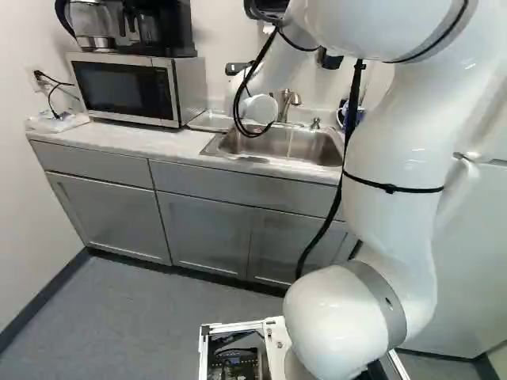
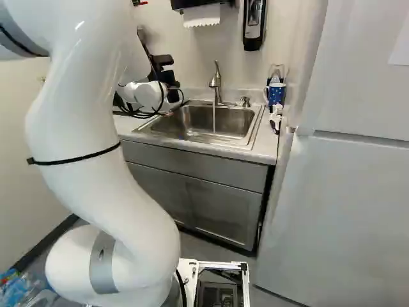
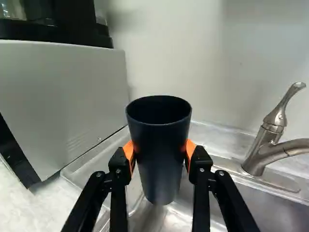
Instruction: Rinse the cup and place it in the tray
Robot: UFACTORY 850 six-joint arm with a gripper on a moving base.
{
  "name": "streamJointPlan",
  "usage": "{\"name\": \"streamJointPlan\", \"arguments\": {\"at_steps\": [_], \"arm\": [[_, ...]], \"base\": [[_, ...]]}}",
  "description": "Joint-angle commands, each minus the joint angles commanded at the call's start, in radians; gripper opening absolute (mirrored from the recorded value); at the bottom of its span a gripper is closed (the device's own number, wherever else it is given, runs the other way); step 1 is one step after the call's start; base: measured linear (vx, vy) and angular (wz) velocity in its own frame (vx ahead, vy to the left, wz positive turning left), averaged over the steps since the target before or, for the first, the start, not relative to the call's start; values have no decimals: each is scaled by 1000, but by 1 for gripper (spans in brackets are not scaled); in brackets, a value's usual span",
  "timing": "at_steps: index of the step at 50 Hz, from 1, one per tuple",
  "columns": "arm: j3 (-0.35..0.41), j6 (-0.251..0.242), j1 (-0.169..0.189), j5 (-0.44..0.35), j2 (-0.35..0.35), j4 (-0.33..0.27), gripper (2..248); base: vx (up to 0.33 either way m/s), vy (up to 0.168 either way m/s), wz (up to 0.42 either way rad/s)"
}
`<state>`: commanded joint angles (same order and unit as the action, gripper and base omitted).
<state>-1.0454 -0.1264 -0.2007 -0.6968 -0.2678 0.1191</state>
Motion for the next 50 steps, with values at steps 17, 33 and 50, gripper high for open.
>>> {"name": "streamJointPlan", "arguments": {"at_steps": [17,33,50], "arm": [[-92,0,-27,16,-79,58,121],[-186,0,-51,16,-157,109,121],[-293,0,-74,16,-244,127,121]], "base": [[0,0,0],[0,0,0],[0,0,0]]}}
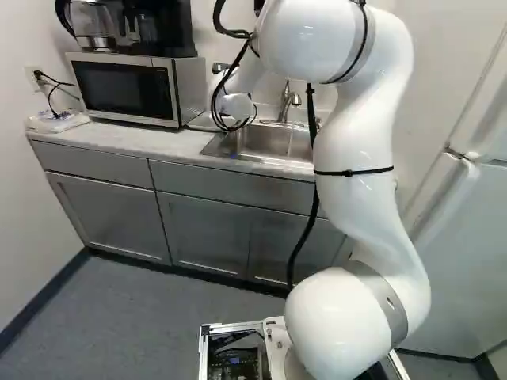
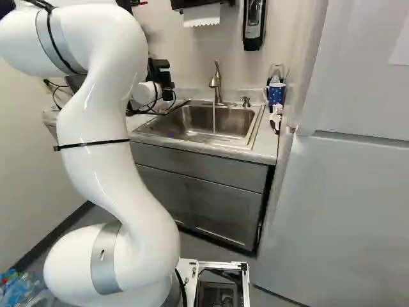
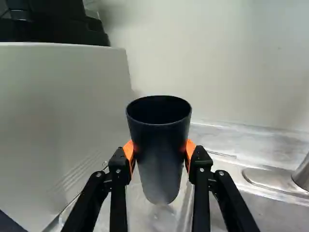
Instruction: Rinse the cup and place it in the tray
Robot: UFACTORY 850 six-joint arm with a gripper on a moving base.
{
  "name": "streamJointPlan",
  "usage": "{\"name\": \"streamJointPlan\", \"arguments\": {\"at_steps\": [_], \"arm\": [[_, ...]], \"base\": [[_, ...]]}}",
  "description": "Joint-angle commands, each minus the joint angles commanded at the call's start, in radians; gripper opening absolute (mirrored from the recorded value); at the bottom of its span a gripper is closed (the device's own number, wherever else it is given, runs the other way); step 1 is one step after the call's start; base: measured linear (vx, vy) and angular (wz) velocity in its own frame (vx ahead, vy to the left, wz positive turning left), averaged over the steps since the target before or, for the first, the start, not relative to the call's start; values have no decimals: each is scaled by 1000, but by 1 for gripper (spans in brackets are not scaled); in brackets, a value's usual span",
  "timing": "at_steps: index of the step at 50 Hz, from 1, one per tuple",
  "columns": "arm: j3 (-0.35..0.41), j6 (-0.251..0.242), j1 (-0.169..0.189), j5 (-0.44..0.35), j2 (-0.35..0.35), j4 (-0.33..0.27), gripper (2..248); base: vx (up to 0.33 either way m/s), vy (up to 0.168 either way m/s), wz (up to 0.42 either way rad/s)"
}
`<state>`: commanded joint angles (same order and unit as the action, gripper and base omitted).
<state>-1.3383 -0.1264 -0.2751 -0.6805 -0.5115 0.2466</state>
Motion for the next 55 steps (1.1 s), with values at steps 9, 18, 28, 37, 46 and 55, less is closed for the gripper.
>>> {"name": "streamJointPlan", "arguments": {"at_steps": [9,18,28,37,46,55], "arm": [[-59,0,-10,0,-48,0,121],[-88,0,-14,0,-81,0,121],[-81,0,-14,0,-92,0,121],[-76,0,-15,0,-103,0,121],[-72,0,-15,0,-111,0,121],[-72,0,-15,0,-111,0,121]], "base": [[0,0,0],[0,0,0],[0,0,0],[0,0,0],[0,0,0],[0,0,0]]}}
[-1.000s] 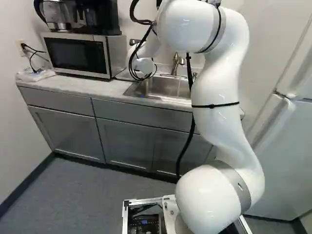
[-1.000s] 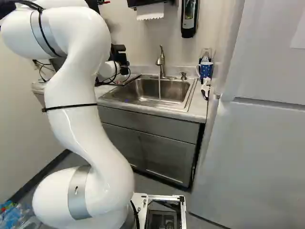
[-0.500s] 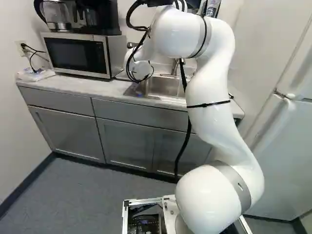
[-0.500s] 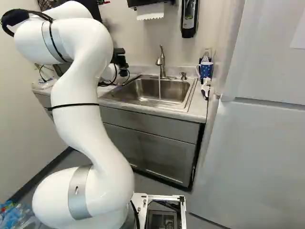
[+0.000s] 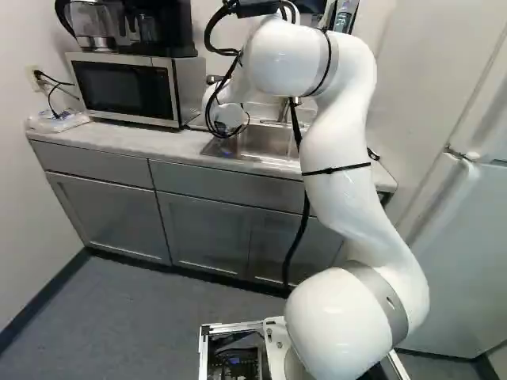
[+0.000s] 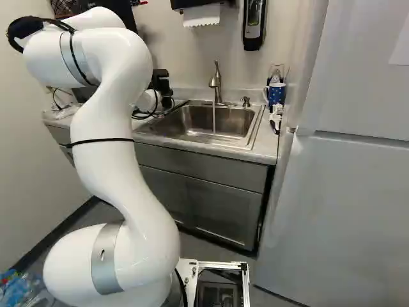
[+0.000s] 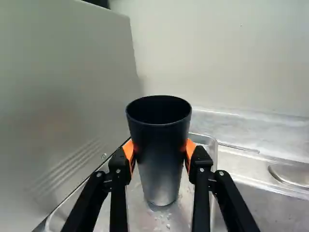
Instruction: Rinse the cup and place it in the tray
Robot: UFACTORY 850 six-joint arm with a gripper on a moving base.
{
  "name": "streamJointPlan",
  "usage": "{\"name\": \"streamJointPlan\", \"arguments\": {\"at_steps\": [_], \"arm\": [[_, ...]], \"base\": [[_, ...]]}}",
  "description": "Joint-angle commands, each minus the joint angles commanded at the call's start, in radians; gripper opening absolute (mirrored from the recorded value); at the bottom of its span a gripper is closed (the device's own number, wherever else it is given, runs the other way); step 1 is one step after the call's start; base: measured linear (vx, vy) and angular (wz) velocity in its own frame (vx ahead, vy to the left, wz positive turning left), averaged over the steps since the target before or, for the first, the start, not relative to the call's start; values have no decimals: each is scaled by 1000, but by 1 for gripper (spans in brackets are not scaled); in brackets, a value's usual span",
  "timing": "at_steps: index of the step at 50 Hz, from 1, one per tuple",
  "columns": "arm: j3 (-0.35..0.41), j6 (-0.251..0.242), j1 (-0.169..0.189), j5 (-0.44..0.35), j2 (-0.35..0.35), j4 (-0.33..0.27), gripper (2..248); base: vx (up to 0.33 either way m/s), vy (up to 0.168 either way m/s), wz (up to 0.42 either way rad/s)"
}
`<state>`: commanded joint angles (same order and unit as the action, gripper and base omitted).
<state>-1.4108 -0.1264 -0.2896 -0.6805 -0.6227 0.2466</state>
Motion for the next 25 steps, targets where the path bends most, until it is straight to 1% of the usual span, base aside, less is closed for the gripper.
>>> {"name": "streamJointPlan", "arguments": {"at_steps": [25], "arm": [[1,0,0,6,-3,0,121]], "base": [[0,0,0]]}}
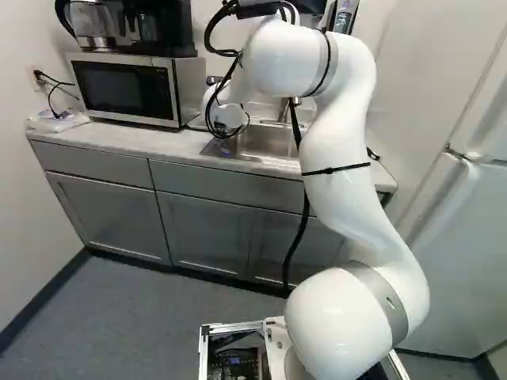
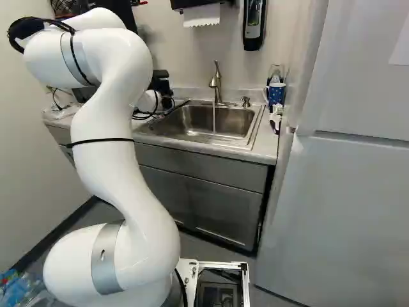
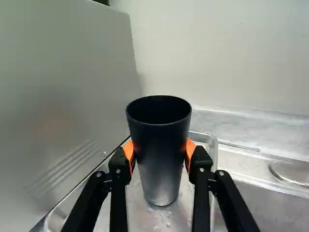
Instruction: Rinse the cup and place it in the tray
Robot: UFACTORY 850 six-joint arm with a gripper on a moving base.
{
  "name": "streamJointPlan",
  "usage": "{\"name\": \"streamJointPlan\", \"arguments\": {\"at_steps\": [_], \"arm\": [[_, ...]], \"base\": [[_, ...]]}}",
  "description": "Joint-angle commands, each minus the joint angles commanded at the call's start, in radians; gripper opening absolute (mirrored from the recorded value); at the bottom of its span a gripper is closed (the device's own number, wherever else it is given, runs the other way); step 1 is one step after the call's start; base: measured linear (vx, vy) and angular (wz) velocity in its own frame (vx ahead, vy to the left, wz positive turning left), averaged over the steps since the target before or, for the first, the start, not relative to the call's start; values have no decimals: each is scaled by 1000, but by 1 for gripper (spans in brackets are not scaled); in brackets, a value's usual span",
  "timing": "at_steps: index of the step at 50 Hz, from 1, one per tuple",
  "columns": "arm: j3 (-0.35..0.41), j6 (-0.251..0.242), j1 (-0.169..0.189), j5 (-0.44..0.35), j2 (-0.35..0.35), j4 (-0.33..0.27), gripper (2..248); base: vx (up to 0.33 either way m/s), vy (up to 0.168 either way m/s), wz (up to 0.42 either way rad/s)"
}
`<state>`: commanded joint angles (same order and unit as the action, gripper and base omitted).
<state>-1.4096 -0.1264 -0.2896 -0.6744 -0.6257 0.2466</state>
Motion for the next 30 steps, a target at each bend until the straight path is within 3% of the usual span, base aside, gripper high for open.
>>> {"name": "streamJointPlan", "arguments": {"at_steps": [25,26,30], "arm": [[0,0,0,9,0,0,121],[0,0,0,9,0,0,139],[0,0,0,9,0,0,139]], "base": [[0,0,0],[0,0,0],[0,0,0]]}}
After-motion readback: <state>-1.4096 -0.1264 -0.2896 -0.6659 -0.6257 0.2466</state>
